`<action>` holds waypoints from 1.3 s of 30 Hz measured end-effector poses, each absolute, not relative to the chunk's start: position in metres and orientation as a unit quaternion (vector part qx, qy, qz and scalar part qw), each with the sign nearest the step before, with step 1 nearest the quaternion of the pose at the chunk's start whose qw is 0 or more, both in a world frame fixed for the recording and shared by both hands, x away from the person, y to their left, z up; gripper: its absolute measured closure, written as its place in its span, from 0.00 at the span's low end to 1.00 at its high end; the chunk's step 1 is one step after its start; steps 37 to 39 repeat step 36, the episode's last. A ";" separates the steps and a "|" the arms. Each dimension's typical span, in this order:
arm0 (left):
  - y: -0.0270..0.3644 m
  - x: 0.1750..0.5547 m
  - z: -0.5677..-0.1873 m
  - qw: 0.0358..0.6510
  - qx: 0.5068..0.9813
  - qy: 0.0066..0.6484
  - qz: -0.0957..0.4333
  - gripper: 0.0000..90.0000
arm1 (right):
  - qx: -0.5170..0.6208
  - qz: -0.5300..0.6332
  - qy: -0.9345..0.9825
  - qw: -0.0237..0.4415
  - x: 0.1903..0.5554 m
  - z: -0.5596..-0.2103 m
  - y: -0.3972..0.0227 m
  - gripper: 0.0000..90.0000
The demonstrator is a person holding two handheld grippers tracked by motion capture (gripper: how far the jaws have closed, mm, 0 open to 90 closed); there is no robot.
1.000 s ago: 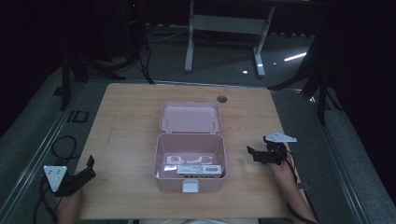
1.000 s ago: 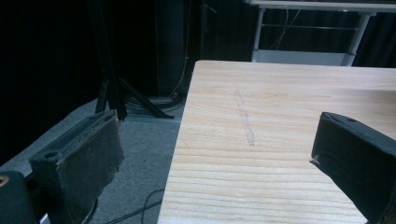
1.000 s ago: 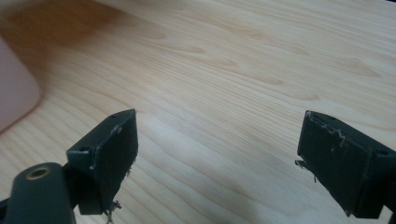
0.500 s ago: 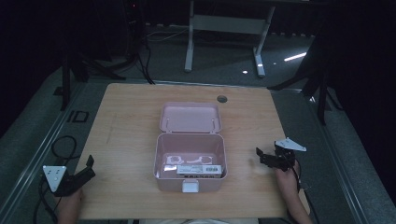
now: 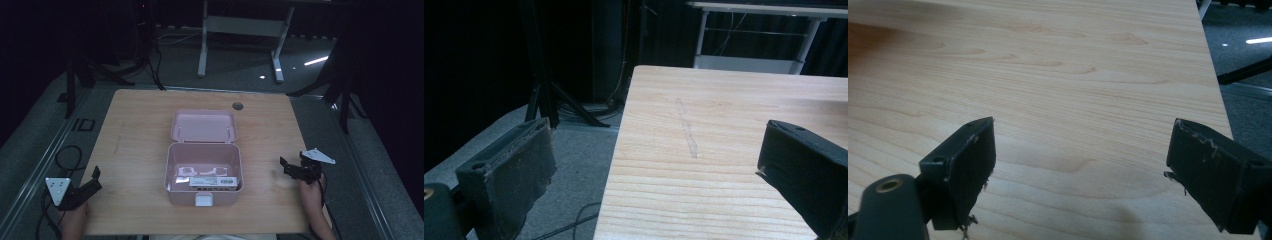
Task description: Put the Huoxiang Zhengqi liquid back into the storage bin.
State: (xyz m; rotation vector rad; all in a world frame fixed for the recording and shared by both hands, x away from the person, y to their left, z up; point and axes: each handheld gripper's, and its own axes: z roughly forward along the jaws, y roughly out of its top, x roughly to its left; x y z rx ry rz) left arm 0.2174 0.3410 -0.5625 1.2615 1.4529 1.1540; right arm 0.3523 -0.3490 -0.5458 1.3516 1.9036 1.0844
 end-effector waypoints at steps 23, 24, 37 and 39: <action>0.341 0.217 -0.562 0.436 0.504 0.583 0.465 0.02 | 0.525 0.420 0.688 0.272 0.354 -0.549 -0.362 0.14; 0.341 0.217 -0.562 0.437 0.503 0.584 0.465 0.02 | 0.526 0.423 0.685 0.273 0.354 -0.549 -0.363 0.14; 0.341 0.216 -0.562 0.439 0.502 0.584 0.464 0.02 | 0.526 0.435 0.681 0.265 0.354 -0.549 -0.368 0.14; 0.341 0.216 -0.562 0.439 0.502 0.584 0.464 0.02 | 0.526 0.435 0.681 0.265 0.354 -0.549 -0.368 0.14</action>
